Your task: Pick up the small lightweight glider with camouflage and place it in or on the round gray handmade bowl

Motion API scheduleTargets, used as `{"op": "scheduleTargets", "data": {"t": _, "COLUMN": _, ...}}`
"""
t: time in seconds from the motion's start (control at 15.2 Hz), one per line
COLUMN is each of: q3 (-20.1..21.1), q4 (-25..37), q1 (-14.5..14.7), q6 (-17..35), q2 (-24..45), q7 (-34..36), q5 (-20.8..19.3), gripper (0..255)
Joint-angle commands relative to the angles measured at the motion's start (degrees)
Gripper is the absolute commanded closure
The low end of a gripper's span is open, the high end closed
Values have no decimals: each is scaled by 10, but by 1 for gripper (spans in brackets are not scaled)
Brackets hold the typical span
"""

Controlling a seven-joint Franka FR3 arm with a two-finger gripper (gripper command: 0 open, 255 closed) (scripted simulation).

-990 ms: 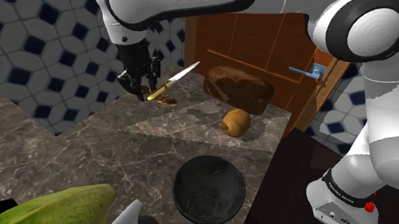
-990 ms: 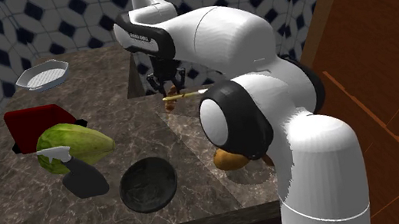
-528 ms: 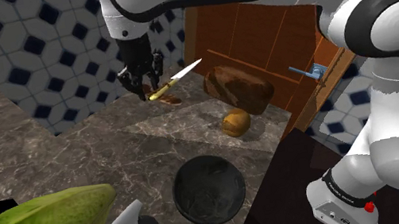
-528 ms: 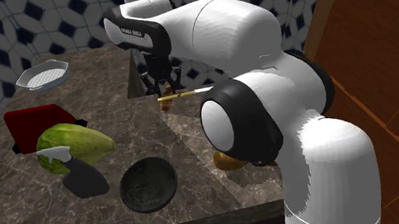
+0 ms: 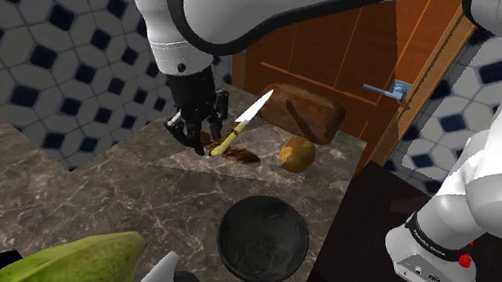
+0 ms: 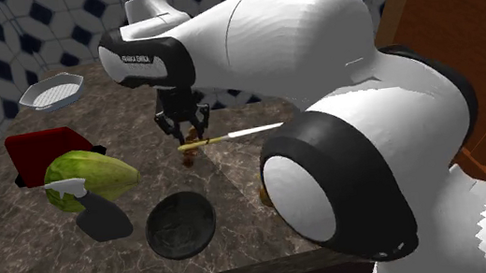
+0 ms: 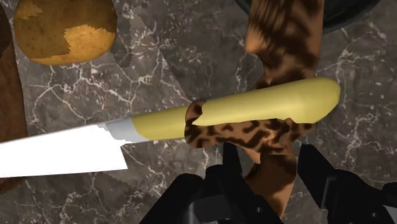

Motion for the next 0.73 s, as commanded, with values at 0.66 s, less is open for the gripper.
{"op": "scheduleTargets", "data": {"t": 0.66, "q3": 51, "q4": -209, "q1": 42, "q6": 51, "q2": -182, "q7": 67, "q5": 99, "gripper": 255}}
